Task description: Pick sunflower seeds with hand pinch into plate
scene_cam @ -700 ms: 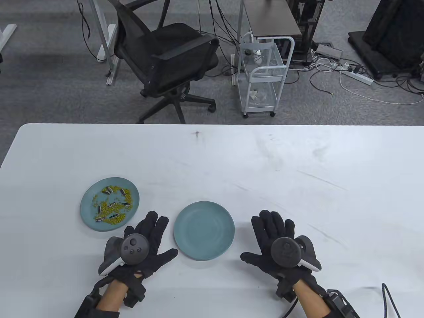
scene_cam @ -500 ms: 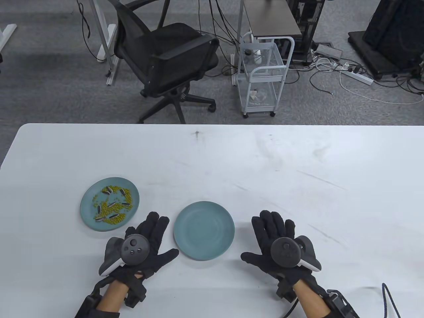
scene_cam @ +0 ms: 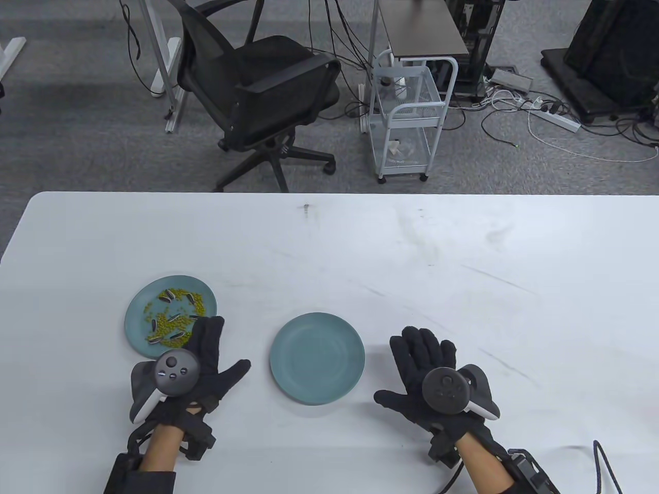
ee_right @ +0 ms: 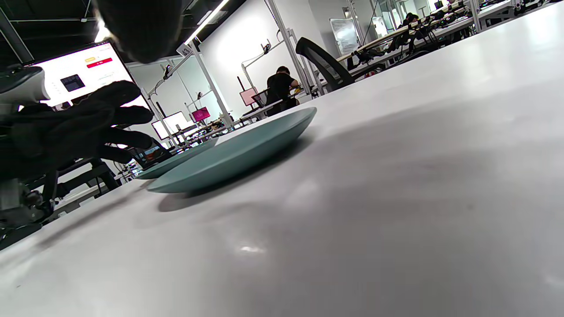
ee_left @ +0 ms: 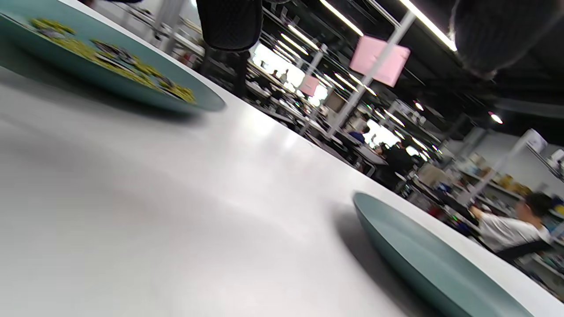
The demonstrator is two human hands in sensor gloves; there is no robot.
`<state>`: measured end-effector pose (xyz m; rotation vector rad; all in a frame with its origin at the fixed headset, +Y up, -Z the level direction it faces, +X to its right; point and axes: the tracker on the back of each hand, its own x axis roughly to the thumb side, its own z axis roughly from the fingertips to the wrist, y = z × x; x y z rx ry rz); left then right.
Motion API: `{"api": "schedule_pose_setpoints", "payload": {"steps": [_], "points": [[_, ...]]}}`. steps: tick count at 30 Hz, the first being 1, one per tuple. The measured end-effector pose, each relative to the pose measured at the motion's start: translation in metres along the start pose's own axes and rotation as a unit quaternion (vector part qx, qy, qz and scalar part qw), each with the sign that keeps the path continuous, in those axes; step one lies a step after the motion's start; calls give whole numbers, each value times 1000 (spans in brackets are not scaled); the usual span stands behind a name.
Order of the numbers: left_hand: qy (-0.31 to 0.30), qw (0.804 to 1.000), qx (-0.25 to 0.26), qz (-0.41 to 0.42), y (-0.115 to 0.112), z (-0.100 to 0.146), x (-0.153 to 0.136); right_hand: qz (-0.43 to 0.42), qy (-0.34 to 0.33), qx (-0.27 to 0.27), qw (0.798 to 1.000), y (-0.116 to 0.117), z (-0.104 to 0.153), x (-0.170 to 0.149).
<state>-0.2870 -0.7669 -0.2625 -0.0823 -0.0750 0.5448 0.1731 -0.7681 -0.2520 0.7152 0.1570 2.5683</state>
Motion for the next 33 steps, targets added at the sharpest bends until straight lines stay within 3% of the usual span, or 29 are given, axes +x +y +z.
{"api": "schedule_pose_setpoints", "payload": {"steps": [6,9,14,17,22,27,33], "points": [[124,985,109,51,23,-2,-49,8,16,-16,1000,-4,2,-4],[178,973,124,84,30,2,-75,7,24,-20,999,-6,3,-6],[259,929,142,223,26,5,-113,-3,26,-33,999,-12,5,-9],[309,923,128,192,24,-1,-124,-4,24,-40,999,-14,6,-8],[375,898,86,212,22,-10,-138,-8,29,-47,998,-15,8,-10],[431,887,104,126,26,-17,-137,-27,53,-55,997,-15,9,-19],[428,893,99,101,26,-18,-133,-38,60,-53,996,-12,8,-24]]}}
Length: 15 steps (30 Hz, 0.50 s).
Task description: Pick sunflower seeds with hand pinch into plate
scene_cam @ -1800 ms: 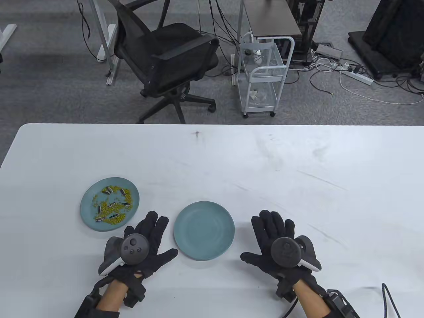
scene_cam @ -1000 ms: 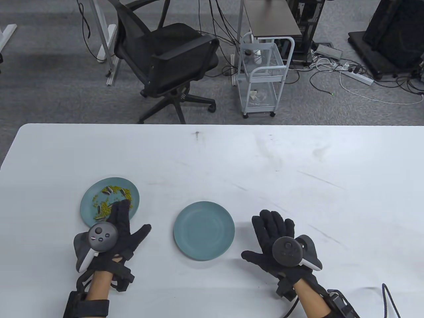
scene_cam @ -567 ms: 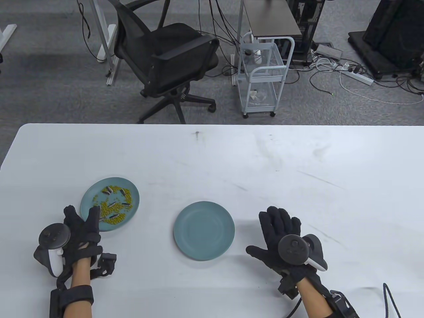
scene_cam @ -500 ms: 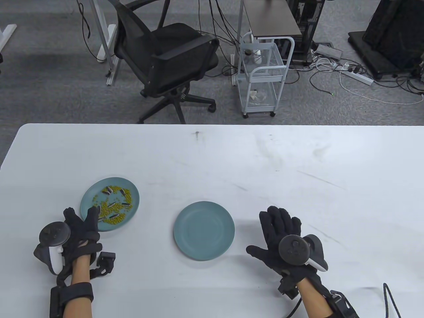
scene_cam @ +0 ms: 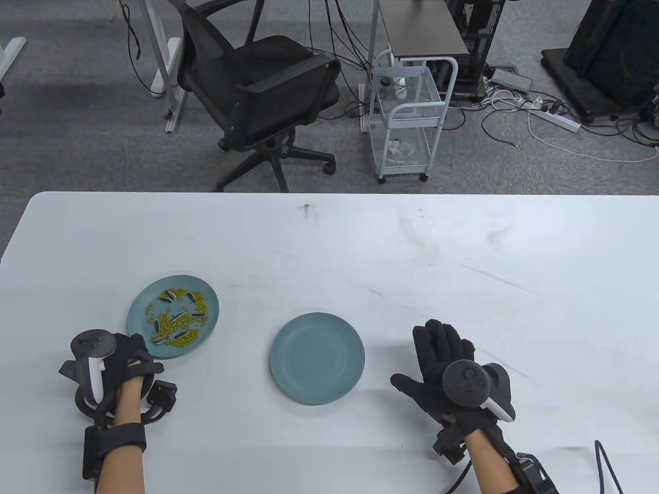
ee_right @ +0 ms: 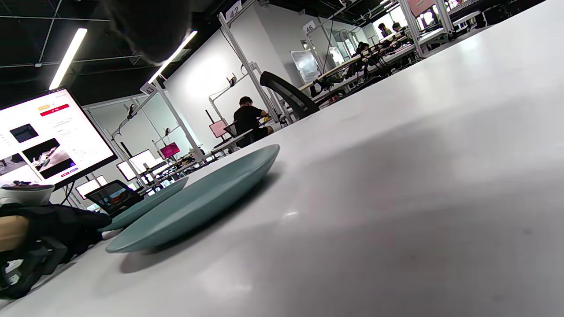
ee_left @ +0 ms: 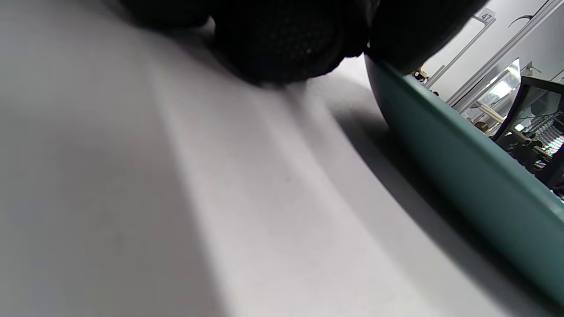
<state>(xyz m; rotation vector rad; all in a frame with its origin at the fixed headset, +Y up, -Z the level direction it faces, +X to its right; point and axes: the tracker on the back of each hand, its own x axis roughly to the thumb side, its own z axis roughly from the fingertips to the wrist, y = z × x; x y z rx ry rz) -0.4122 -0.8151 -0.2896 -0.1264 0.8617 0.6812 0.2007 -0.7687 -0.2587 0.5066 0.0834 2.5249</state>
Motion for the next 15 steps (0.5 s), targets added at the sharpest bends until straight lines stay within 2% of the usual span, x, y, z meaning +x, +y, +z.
{"api": "schedule_pose_setpoints", "payload": {"steps": [5,12,15], "points": [[-9,1000,-6,25,1,3,-3,2,-7,10,1000,4,-1,2],[-13,999,3,-35,-5,2,7,3,-7,5,1000,3,0,2],[-4,1000,-8,-10,-6,0,7,2,-4,4,1000,2,0,2]]}}
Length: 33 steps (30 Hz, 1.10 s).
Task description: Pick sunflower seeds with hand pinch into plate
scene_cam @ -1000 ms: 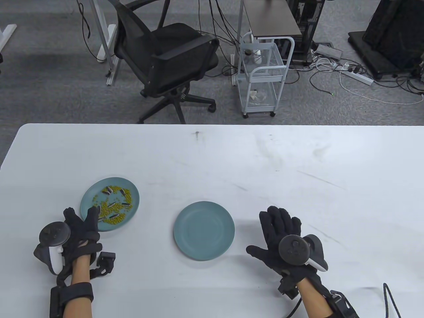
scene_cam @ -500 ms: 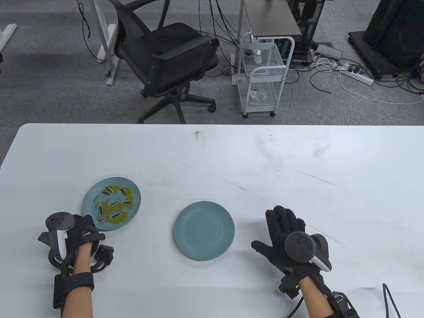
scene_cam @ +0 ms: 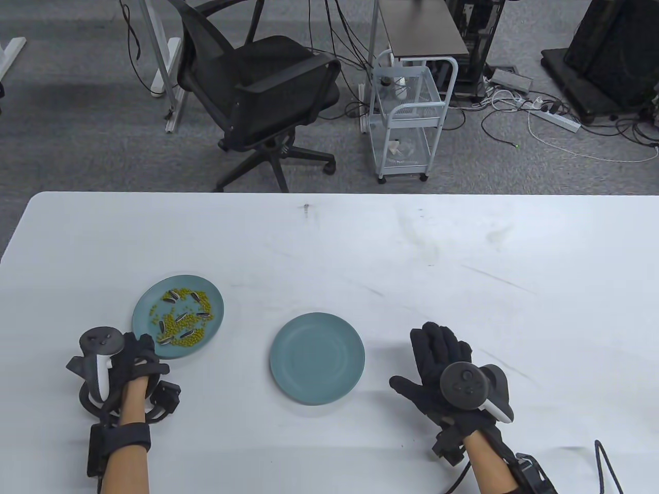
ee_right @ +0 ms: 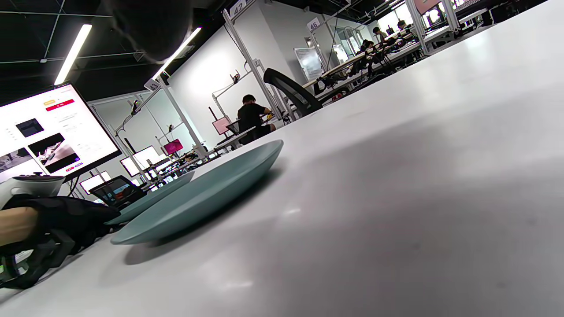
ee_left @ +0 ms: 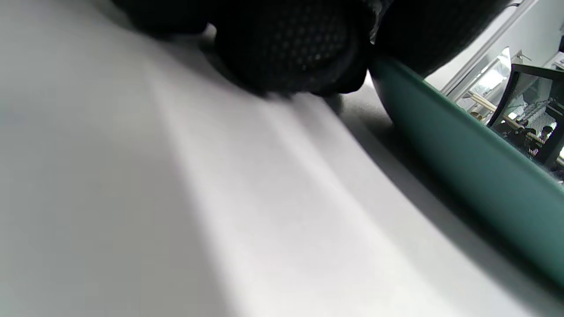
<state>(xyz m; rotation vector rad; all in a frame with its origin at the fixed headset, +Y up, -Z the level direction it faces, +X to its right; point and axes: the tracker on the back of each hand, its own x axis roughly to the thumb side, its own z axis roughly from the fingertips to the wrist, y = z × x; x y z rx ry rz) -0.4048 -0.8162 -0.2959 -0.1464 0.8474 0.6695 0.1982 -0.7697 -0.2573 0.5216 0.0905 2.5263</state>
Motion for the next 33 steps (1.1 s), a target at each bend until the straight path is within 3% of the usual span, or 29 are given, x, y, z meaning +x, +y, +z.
{"api": "schedule_pose_setpoints", "payload": {"steps": [8,14,21,26,29,33], "points": [[-5,997,-16,69,2,0,-6,-2,2,0,1000,-1,1,0],[-22,979,-69,192,1,-4,-16,-5,1,-1,1000,-1,0,0],[-27,968,-95,229,0,-5,-20,-14,0,1,1000,-1,1,0],[-54,959,-89,265,-2,-3,-16,-17,0,0,1000,-1,1,-1],[-75,941,-69,322,-3,0,-12,-17,1,1,1000,-1,1,-1],[-97,933,-89,335,3,5,-4,-19,1,0,1000,-2,1,-1]]}}
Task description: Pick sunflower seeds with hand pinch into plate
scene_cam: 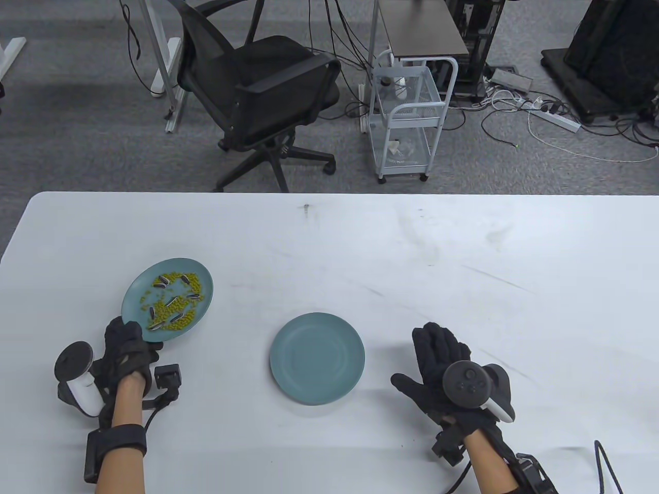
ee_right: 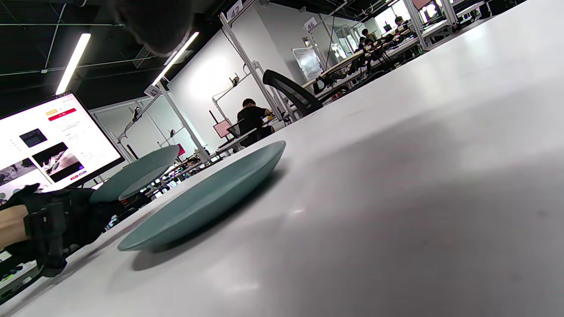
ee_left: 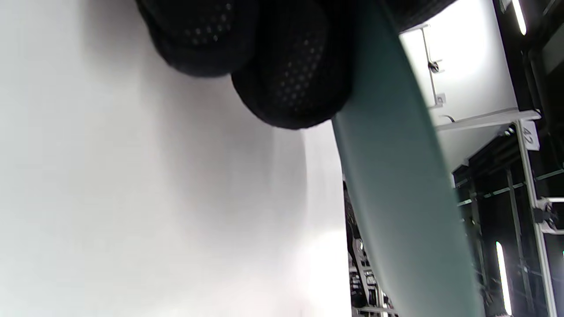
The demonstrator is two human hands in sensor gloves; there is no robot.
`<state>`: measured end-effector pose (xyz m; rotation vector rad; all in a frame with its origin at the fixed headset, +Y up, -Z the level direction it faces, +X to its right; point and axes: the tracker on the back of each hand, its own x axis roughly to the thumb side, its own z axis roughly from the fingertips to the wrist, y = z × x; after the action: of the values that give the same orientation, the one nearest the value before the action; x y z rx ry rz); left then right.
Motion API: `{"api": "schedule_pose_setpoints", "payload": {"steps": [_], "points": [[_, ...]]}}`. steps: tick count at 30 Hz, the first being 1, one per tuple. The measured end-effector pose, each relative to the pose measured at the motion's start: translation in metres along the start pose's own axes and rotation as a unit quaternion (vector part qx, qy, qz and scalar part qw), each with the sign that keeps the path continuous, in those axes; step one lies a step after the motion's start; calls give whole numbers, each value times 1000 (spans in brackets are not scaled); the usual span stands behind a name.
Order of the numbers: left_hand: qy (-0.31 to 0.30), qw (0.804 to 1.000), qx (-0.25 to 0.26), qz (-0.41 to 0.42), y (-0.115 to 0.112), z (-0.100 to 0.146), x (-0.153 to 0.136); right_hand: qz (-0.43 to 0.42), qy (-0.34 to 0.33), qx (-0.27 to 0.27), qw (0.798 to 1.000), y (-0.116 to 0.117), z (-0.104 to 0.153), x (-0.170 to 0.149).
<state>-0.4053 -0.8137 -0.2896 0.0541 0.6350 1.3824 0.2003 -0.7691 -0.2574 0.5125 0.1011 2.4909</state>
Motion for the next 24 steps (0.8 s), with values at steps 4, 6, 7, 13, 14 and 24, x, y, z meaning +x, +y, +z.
{"api": "schedule_pose_setpoints", "payload": {"steps": [4,6,7,13,14,24], "points": [[-27,999,5,-18,-4,5,12,-1,-1,0,1000,0,0,0],[-40,999,-7,-33,-7,7,18,-1,-2,0,1000,0,0,0],[-48,998,-19,-37,-10,8,21,-2,-2,-1,1000,0,0,0],[-100,990,-92,-39,-32,26,46,-1,-3,-1,1000,0,0,1],[-110,986,-113,-47,-38,31,50,0,-2,0,1000,0,0,1],[-152,971,-160,-94,-87,74,54,3,-11,0,1000,0,1,4]]}}
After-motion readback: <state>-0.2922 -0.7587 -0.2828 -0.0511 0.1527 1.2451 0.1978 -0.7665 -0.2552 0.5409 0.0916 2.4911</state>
